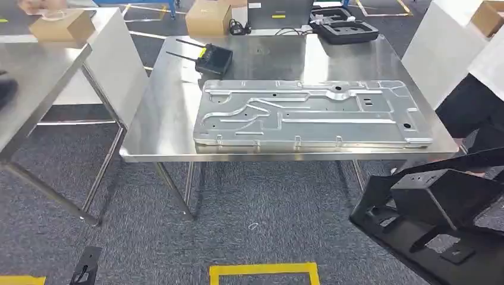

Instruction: Take the parts from the cabinet and place them on the table.

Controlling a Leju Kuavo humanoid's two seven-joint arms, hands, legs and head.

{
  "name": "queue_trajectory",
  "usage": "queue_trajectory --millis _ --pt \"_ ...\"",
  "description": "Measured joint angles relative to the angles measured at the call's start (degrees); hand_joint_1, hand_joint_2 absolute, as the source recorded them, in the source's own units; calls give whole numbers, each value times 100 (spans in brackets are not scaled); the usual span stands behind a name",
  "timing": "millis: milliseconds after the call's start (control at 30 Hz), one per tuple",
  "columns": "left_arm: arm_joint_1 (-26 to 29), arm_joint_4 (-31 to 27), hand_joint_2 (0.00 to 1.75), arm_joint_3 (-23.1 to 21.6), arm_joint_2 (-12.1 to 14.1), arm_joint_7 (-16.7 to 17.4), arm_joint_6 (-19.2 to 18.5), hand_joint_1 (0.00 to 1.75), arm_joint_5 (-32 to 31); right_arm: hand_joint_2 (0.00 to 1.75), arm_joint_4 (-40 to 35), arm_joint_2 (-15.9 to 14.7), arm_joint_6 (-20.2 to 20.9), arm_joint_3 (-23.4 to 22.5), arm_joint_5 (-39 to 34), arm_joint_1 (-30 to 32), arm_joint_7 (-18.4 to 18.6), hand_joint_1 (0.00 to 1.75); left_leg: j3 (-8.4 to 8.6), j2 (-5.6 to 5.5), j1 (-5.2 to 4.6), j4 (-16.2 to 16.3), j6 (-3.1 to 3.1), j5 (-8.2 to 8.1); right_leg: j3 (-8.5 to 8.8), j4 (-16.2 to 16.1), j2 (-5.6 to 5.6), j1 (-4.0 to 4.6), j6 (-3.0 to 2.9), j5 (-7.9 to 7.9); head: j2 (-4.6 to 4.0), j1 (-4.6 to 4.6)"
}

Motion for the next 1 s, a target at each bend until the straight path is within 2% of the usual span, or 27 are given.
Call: queue_trajectory --millis 33,67,133,167,200,233,267,300,333,367,400,433,500,533,567,633,667,700,733,767,800,833,867,900,933,967,1000 --pt "-1 2 0 0 7 0 0 0 0 0 0 7 0 0 -2 -2 0 0 51 5 15 -8 45 194 -63 233 -26 9 16 -144 0 0" --pt "-5 2 0 -2 9 0 -2 0 0 0 0 7 0 2 0 -1 -2 0 97 14 19 -4 79 185 -264 648 -32 -6 33 -345 0 11" --pt "0 2 0 -2 -11 2 -2 0 0 0 0 7 -4 2 0 6 -2 0 124 26 19 7 69 144 -799 1423 -33 -17 71 -700 0 9" --pt "3 2 0 -2 -15 7 -2 0 0 0 0 7 -4 2 0 10 -2 0 141 27 26 7 56 113 -994 1567 -40 -26 114 -781 0 11" --pt "2 2 0 -2 -15 4 -2 0 0 0 0 9 -4 2 0 10 -2 0 167 24 32 11 38 79 -1033 1438 -45 -38 132 -712 0 11" --pt "3 2 0 -2 -17 4 -2 0 0 0 0 7 -4 4 0 9 -7 0 212 20 43 14 19 36 -970 1090 -49 -53 136 -468 0 11" --pt "3 2 0 -2 -17 7 -2 0 0 0 0 4 -4 2 0 8 -11 0 270 17 54 15 -8 -12 -844 625 -53 -61 133 -122 0 11" --pt "3 2 0 -2 -17 4 -2 0 0 0 0 4 -4 2 0 10 -9 0 329 13 62 19 -41 -68 -716 139 -56 -75 160 286 0 11" --pt "-5 2 0 -2 -15 7 -2 0 0 0 9 13 -4 7 0 16 -9 0 368 6 50 32 -82 -109 -711 -101 -65 -69 146 508 0 13" --pt "3 2 0 -2 -20 7 2 0 -2 0 4 18 -7 7 0 22 -9 0 329 5 41 15 -113 -118 -717 -155 -68 -36 51 354 0 8" --pt "-3 2 0 -2 -17 9 0 0 0 0 2 17 -4 9 0 21 -11 0 317 10 40 -3 -154 -148 -718 -147 -59 -18 -4 433 0 -11" --pt "-2 2 0 -4 -22 9 0 0 0 0 0 18 -9 9 2 19 -7 0 353 14 41 40 -179 -141 -718 -163 -50 -11 -59 379 0 -9" --pt "-17 2 0 -6 -22 9 0 0 0 0 0 17 -7 11 2 11 -20 0 356 20 45 103 -219 -186 -555 -206 -53 -48 -131 342 0 -11" --pt "-24 2 0 -7 -33 11 0 0 0 0 0 17 -7 11 2 -8 -24 0 239 31 55 376 -245 -188 -485 -215 -61 -50 -171 301 0 -24" --pt "-30 2 0 -2 -28 33 0 0 0 0 0 17 -7 11 4 -14 -17 0 -41 30 62 832 -272 -249 -439 -216 -64 -51 -197 253 0 -26" --pt "-3 2 0 -4 -31 50 -2 0 0 0 0 17 -4 15 4 -5 -20 0 -632 30 61 1650 -302 -538 -333 -216 -58 -40 -212 141 0 -31" --pt "6 2 0 -4 -35 68 -2 0 2 0 0 20 -4 15 4 -5 -20 0 -840 30 61 1844 -303 -667 -261 -216 -52 -34 -211 76 0 -31" --pt "12 2 0 -4 -35 81 -2 0 0 0 0 20 -4 15 4 -5 -20 0 -937 30 60 1809 -292 -678 -169 -216 -44 -28 -208 8 0 -33" --pt "12 2 0 -2 -35 83 -2 0 0 0 0 22 -4 15 4 -6 -20 0 -933 30 49 1552 -262 -617 -43 -217 -41 -19 -208 -83 0 -33" --pt "12 2 0 -4 -35 83 -2 0 0 0 0 24 -4 15 4 -6 -20 0 -877 30 24 1178 -215 -426 79 -220 -42 -10 -202 -169 0 -33" --pt "21 2 0 -4 -35 83 -2 0 0 0 0 26 -4 17 4 -6 -20 0 -801 28 -12 714 -133 -6 202 -226 -46 -4 -190 -267 0 -33" --pt "47 4 0 -4 -31 83 -2 0 2 0 7 31 -2 17 4 10 -20 0 -764 30 -56 252 -32 689 248 -253 -43 -17 -182 -351 0 -33" --pt "85 9 0 -4 11 83 -4 0 4 0 7 45 -2 17 4 26 -17 0 -844 21 -118 167 16 945 291 -267 -33 -42 -144 -391 0 -33" --pt "83 13 0 -17 -11 83 -13 0 4 0 2 52 11 31 0 15 -17 0 -791 30 -151 177 69 846 282 -359 2 -27 -81 -382 0 -57" --pt "83 13 0 -2 24 87 -7 0 2 0 2 48 9 31 4 20 -17 0 -741 33 -163 -22 114 780 349 -391 -11 -40 -44 -338 0 -57" --pt "62 13 0 0 26 90 -7 0 -4 0 2 48 4 31 7 18 -4 0 -669 41 -152 -79 142 703 376 -396 -14 -27 -1 -259 0 -59" --pt "39 13 0 0 26 90 -4 0 -9 0 -2 24 4 33 15 13 -22 0 -505 21 -101 -141 155 689 385 -330 -13 -26 18 -232 2 -64"
